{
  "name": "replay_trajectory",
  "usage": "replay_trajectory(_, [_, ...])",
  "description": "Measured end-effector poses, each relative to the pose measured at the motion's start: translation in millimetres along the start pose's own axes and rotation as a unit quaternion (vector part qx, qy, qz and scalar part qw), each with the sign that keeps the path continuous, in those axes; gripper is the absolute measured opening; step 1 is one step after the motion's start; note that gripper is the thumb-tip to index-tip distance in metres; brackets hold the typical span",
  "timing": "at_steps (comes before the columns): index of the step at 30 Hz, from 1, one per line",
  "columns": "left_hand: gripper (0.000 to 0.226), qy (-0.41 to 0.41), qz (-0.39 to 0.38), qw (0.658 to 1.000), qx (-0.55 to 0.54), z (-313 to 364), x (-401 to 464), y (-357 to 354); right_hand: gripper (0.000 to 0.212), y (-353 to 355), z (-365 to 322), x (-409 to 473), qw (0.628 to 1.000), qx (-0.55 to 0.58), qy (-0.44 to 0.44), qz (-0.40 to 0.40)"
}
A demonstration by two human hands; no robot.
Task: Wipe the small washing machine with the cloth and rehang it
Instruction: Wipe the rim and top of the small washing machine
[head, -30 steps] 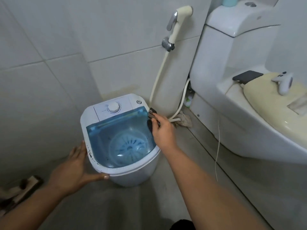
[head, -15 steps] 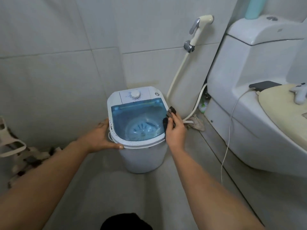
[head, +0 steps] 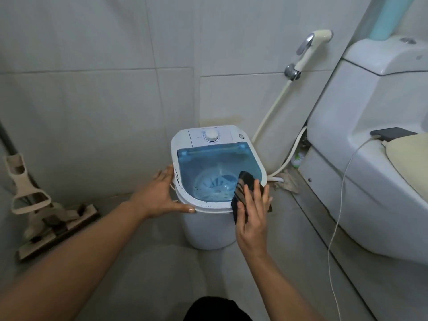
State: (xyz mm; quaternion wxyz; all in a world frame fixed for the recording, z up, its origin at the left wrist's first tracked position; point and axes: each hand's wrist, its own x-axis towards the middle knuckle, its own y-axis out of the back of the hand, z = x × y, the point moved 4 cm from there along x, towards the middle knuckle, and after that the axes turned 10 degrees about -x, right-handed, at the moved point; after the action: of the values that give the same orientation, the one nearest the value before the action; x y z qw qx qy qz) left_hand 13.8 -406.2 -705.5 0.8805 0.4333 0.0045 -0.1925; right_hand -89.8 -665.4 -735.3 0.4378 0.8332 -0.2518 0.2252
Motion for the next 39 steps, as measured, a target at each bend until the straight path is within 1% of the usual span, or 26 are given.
replay_trajectory(3, [0.157, -0.019, 0.022, 0.999, -0.019, -7.6, 2.1, -2.5, 0.045, -2.6, -12.3, -11.2, 0.995, -0.047, 0.085, -0.026])
replay_trajectory(6, [0.156, -0.036, 0.035, 0.998, -0.043, -11.2, 1.3, -5.0, 0.043, -9.0, -29.3, -23.2, 0.981, -0.089, 0.166, -0.054])
replay_trajectory(11, [0.153, -0.065, 0.047, 0.993, -0.082, -18.3, 0.3, -9.8, 0.043, -13.7, -40.4, -23.2, 0.967, -0.140, 0.204, -0.065])
replay_trajectory(15, [0.142, -0.091, 0.050, 0.984, -0.144, -31.9, 3.1, -13.1, 0.044, -17.7, -54.3, -20.2, 0.948, -0.167, 0.254, -0.090])
replay_trajectory(18, [0.130, -0.115, 0.066, 0.981, -0.143, -39.6, 3.0, -14.2, 0.046, -24.4, -71.6, -17.9, 0.938, -0.172, 0.283, -0.103])
replay_trajectory(20, [0.120, -0.132, 0.073, 0.979, -0.136, -43.1, 3.1, -15.1, 0.043, -32.2, -85.4, -12.3, 0.933, -0.172, 0.297, -0.111])
replay_trajectory(23, [0.115, -0.141, 0.070, 0.977, -0.143, -47.4, 4.7, -15.3, 0.038, -49.7, -103.9, 3.5, 0.931, -0.184, 0.285, -0.134])
replay_trajectory(26, [0.107, -0.150, 0.067, 0.974, -0.154, -49.2, 5.5, -14.5, 0.042, -67.7, -117.1, 23.0, 0.929, -0.210, 0.240, -0.189])
replay_trajectory(29, [0.101, -0.173, 0.080, 0.971, -0.141, -55.2, 8.9, -14.6, 0.048, -78.5, -127.0, 36.7, 0.922, -0.235, 0.209, -0.227])
replay_trajectory(31, [0.101, -0.186, 0.084, 0.968, -0.147, -59.2, 12.4, -16.0, 0.049, -84.7, -130.9, 42.8, 0.917, -0.247, 0.198, -0.244])
replay_trajectory(35, [0.102, -0.198, 0.093, 0.958, -0.186, -57.4, 14.0, -17.5, 0.042, -101.1, -139.1, 59.6, 0.904, -0.264, 0.184, -0.283])
replay_trajectory(37, [0.093, -0.207, 0.105, 0.951, -0.203, -52.5, 10.7, -15.9, 0.044, -110.0, -145.6, 70.2, 0.893, -0.270, 0.176, -0.315])
replay_trajectory(39, [0.083, -0.203, 0.112, 0.950, -0.211, -49.2, 8.5, -14.5, 0.045, -116.8, -152.1, 80.7, 0.888, -0.280, 0.170, -0.323])
